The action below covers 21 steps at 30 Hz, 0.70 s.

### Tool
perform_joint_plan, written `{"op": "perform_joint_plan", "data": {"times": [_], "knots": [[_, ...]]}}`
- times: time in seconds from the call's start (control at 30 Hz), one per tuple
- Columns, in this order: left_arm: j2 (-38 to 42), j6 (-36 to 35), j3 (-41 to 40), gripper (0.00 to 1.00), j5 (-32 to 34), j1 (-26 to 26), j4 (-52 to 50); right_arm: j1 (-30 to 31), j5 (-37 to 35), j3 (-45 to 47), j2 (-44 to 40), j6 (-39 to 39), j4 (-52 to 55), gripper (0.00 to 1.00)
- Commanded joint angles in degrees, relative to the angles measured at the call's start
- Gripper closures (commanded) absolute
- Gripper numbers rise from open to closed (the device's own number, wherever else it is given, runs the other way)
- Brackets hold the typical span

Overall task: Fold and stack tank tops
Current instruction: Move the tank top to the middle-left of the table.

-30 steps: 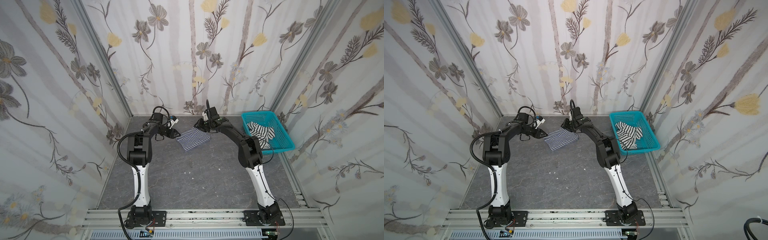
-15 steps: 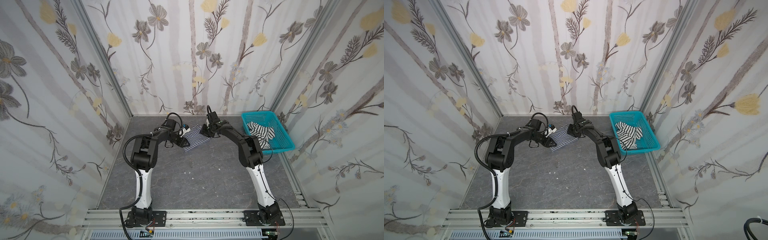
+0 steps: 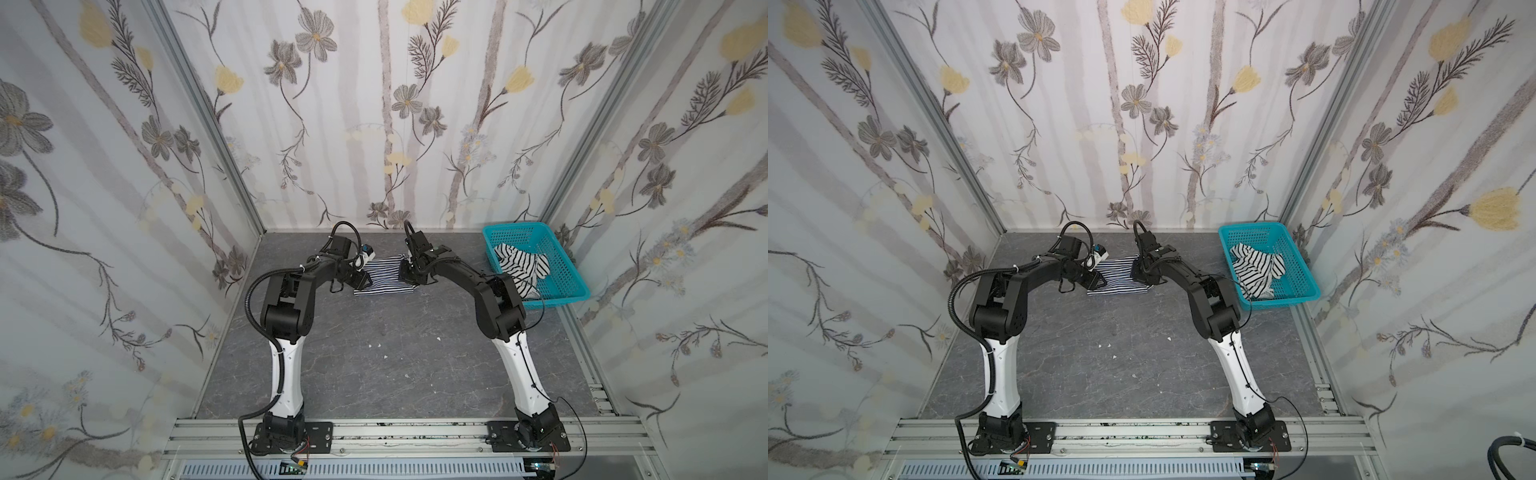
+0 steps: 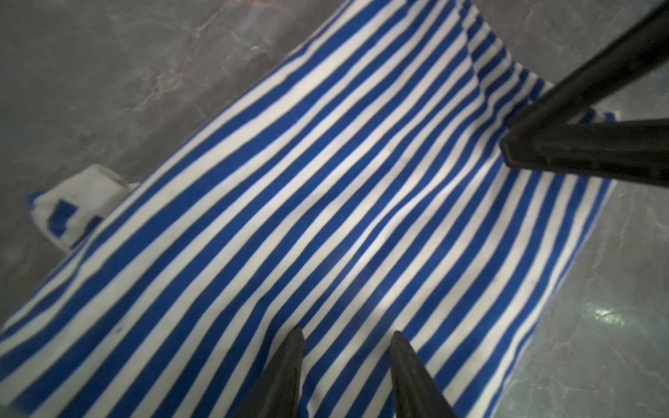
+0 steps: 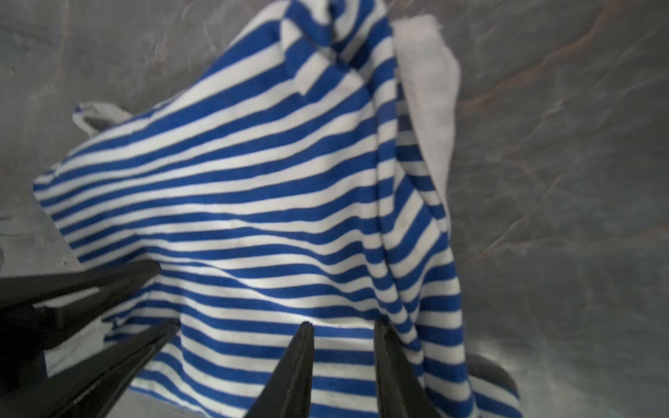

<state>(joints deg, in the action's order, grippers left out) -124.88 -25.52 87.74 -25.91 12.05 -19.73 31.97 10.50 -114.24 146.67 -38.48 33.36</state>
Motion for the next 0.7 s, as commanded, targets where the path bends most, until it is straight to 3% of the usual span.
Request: {"op": "perform_joint_plan", "data": {"times": [0.0,0.37,0.67], "knots": [[1.26,-2.26,-2.52,0.57,9.78,-1.46,-4.03,2.76,-1.64,1.86,-1.63,1.01,2.49,0.69],[11.47,-9.78,-15.33,0.57,16.82,-10.48,-4.09,12.73,4.75,2.56,-5.63,-0.72,-3.4,0.65],[19.8,-19.35,-24.69,0.58,22.21,-20.95,-4.08,14.2,2.7,11.61,-16.03,-1.94,-8.98,0.63]]}}
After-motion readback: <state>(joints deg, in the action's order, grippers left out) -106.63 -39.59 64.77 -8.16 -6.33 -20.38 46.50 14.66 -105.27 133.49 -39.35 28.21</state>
